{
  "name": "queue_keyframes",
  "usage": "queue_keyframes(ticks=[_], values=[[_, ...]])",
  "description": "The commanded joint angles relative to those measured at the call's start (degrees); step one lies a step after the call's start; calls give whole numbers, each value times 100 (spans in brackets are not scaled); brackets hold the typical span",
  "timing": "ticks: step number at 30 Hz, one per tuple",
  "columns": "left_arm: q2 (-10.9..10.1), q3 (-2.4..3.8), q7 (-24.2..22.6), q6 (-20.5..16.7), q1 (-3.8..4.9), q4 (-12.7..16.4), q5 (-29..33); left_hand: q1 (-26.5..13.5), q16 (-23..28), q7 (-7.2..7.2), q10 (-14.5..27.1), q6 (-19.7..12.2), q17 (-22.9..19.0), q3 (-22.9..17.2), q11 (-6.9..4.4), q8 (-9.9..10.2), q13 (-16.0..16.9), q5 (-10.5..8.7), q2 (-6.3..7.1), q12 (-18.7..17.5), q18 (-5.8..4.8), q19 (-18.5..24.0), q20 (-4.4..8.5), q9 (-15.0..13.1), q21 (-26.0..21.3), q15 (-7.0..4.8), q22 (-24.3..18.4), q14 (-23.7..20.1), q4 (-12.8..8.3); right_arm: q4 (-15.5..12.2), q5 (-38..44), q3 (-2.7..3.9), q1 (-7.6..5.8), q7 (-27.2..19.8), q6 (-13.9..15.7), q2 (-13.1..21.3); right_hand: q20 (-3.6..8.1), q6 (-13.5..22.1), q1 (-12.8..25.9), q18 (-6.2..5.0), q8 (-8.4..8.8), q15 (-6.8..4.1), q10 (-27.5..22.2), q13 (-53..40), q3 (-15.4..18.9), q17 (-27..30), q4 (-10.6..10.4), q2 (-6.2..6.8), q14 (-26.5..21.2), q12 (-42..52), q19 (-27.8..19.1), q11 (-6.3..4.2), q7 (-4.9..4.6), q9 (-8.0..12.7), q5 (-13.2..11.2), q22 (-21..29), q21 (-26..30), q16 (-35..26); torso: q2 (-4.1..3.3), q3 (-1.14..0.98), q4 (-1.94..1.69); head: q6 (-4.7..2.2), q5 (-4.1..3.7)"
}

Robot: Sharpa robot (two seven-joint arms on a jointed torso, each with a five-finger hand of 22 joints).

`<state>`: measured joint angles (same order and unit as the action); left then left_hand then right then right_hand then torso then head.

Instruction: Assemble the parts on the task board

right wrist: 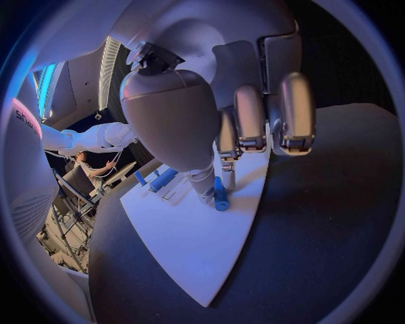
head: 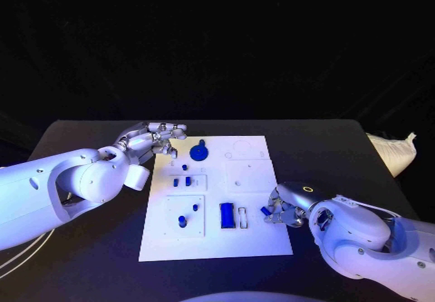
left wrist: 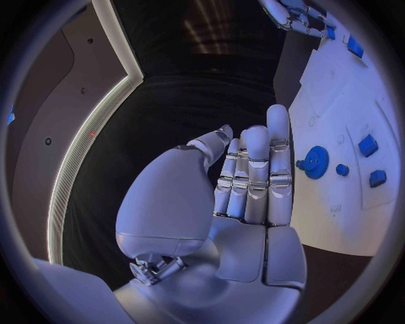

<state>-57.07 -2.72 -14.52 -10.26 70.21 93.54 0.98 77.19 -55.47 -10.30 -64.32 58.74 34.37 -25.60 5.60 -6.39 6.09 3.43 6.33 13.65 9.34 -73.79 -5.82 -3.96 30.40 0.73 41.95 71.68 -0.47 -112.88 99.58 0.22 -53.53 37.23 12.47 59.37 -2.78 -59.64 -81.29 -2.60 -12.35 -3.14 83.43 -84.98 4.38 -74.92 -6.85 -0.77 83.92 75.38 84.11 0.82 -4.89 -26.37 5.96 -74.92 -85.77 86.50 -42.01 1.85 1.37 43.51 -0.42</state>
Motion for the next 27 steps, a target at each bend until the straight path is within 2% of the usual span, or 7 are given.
queue_keyframes(ticks=[1,5,9,16,20,27], values=[[2,2,-50,103,1,9,-18,3,-25,3,41,-42,-7,34,17,-38,9,-15,-54,15,103,4,-37,0,-29,-1,-6,-46,14,93,244,-84,105,246,-783,-30,-6,-57,-377,69,47,-38,31,375,-120,-1028,78,-253,504,-21,129,-56,3,527,-9,-715,0,42,2,1,1,2,3],[3,2,-51,103,1,9,-18,3,-25,3,41,-42,-7,34,17,-38,9,-15,-54,15,103,4,-37,0,-29,-1,-6,-46,14,111,326,-84,112,275,-849,-58,1,-83,-536,71,66,-45,22,375,-320,-1041,216,-285,505,-30,135,-61,4,541,87,-727,-4,49,4,-1,-1,1,3],[3,1,-52,102,1,9,-18,3,-25,3,41,-42,-7,34,17,-38,9,-15,-54,15,103,4,-37,0,-29,-1,-6,-46,14,128,348,-84,115,289,-846,-76,5,-106,-688,73,87,-43,14,375,-666,-1055,390,-382,508,-41,139,-59,-8,549,305,-737,-8,56,1,1,-3,0,1],[4,0,-52,101,1,9,-18,3,-25,3,41,-42,-7,34,17,-38,9,-15,-54,15,103,4,-37,0,-29,-1,-6,-46,14,145,228,-84,117,282,-742,-85,-13,-57,-476,74,140,-19,23,380,-1163,-1056,412,-433,507,-53,141,-41,-31,547,380,-744,-10,55,0,-1,1,-6,16],[3,-1,-53,102,1,11,-18,11,-34,4,61,-49,-26,57,16,-53,15,-15,-65,54,104,-2,-38,-1,-43,-1,-13,-57,4,133,115,-84,117,274,-580,-74,-19,-71,-190,75,172,-16,40,370,-1639,-1060,375,-314,508,-43,144,-48,-34,541,571,-752,-13,55,-2,-2,0,-6,18],[2,-5,-50,110,1,9,-18,11,-34,4,61,-49,-26,57,16,-53,15,-15,-65,54,104,-2,-38,-1,-43,-1,-13,-57,4,32,-195,-71,116,198,-56,-14,-20,-105,282,75,226,-22,55,363,-2410,-1053,303,-16,507,-47,146,-41,-21,529,557,-757,-12,47,-1,-7,5,-25,33]])
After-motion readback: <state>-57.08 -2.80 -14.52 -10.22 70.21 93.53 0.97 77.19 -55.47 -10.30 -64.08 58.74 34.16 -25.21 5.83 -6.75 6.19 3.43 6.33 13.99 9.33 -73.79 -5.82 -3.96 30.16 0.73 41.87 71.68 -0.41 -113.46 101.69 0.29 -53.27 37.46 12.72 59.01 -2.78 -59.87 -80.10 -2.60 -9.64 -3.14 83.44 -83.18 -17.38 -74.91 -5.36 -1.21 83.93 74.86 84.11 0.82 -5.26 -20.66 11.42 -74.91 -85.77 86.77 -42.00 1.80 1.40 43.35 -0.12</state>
